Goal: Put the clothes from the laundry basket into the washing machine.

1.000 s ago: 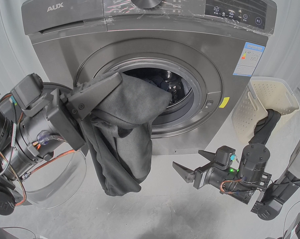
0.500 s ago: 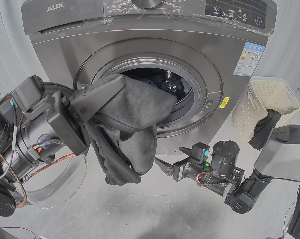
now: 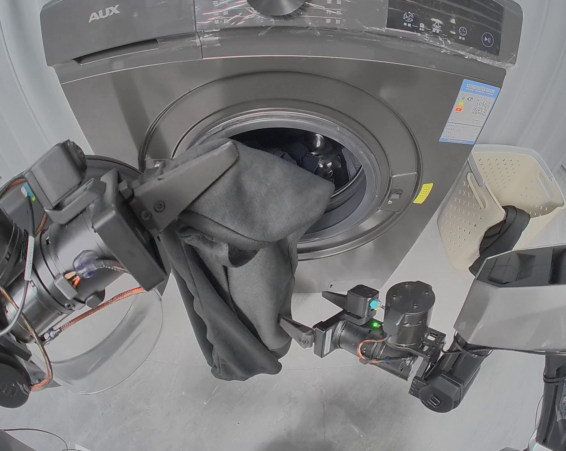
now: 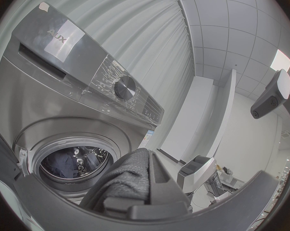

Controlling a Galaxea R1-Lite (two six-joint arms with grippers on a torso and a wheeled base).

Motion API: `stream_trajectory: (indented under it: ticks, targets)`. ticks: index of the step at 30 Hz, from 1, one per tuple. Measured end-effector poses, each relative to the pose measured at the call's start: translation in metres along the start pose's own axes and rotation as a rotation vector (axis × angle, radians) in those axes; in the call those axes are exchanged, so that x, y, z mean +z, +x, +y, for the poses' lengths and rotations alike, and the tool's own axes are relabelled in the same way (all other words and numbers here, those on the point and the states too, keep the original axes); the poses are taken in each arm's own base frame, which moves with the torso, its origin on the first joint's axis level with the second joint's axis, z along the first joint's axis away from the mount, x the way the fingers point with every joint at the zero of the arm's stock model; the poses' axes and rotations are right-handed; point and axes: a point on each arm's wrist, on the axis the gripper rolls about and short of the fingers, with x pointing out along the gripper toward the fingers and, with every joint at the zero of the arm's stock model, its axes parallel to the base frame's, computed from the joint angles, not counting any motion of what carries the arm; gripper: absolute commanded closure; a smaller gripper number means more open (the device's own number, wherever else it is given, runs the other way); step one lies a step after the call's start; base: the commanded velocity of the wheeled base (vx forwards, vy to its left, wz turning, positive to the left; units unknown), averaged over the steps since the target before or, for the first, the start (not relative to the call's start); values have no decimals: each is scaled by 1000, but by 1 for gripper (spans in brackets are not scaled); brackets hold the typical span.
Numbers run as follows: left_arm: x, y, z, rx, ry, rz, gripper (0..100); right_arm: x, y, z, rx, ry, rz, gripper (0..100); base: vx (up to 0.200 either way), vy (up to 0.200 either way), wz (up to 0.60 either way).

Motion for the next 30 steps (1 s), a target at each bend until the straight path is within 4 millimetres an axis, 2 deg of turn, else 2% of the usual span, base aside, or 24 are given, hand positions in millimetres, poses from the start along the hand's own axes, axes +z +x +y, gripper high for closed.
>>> stream_trajectory:
  ticks: [5, 12, 24, 30]
  targets:
    - [0, -1, 0, 3, -1, 0, 100, -6, 7, 12, 38, -6, -11, 0, 0, 0, 0]
    - [0, -2, 0, 4, -1, -1, 100, -11, 17, 18, 58, -11, -24, 0, 0, 0, 0]
    - [-1, -1, 0, 4, -2, 3, 100, -11, 19, 18, 101, -32, -57, 0, 0, 0, 0]
    - [-2, -1, 1, 7, -3, 5, 100, -4, 27, 17, 103, -35, -97, 0, 0, 0, 0]
